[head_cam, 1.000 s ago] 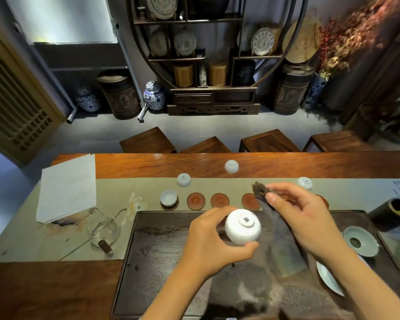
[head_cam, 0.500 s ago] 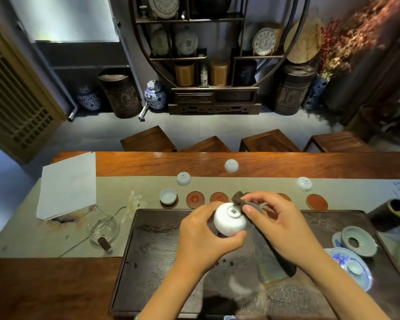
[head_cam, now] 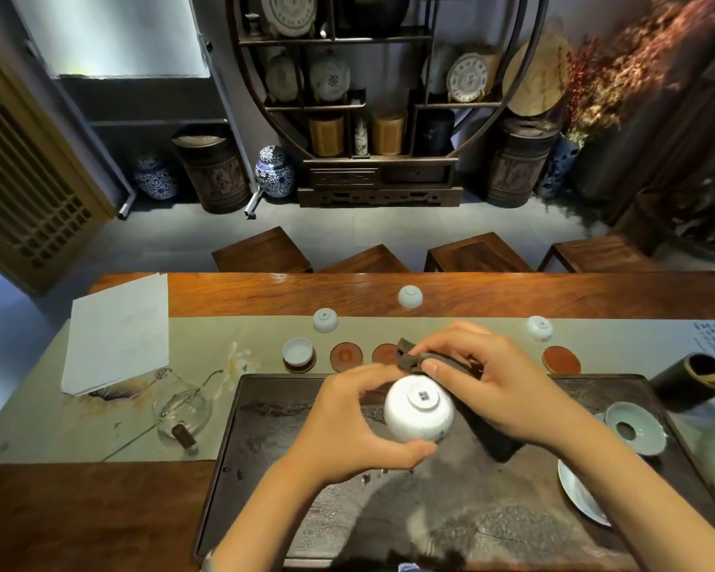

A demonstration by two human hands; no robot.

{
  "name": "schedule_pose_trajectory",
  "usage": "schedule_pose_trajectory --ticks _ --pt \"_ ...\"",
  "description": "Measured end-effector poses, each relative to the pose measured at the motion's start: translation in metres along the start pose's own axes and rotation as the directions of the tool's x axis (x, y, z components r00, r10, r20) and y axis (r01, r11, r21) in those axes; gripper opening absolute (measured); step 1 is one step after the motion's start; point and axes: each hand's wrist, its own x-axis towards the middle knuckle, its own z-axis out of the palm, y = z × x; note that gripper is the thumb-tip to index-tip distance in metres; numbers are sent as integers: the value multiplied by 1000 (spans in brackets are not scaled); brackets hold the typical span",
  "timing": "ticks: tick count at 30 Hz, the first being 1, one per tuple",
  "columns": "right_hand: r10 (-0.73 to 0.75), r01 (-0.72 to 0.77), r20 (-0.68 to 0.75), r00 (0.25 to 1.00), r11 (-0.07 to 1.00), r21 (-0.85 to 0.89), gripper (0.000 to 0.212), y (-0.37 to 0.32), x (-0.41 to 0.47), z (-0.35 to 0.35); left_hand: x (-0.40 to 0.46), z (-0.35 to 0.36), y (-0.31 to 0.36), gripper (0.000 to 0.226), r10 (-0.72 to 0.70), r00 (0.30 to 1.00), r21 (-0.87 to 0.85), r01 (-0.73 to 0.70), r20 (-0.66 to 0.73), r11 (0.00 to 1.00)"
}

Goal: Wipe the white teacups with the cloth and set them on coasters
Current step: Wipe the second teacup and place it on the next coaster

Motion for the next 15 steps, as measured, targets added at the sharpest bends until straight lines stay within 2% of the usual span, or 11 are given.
schedule_pose_trajectory --ticks 2,5,11,15 --pt "-38 37 79 996 999 12 18 -1 3 -2 -2 -5 2 44 -9 999 -49 11 50 999" --pt "-70 65 106 992 997 47 18 -1 3 -1 -4 -7 2 42 -18 999 -67 21 50 998" --pt "-36 41 -124 992 999 36 18 2 -10 13 -9 5 1 52 -50 980 -23 47 -193 999" --pt "-61 56 -199 978 998 -30 17 0 -28 23 -11 11 -3 50 -83 955 14 91 -285 996"
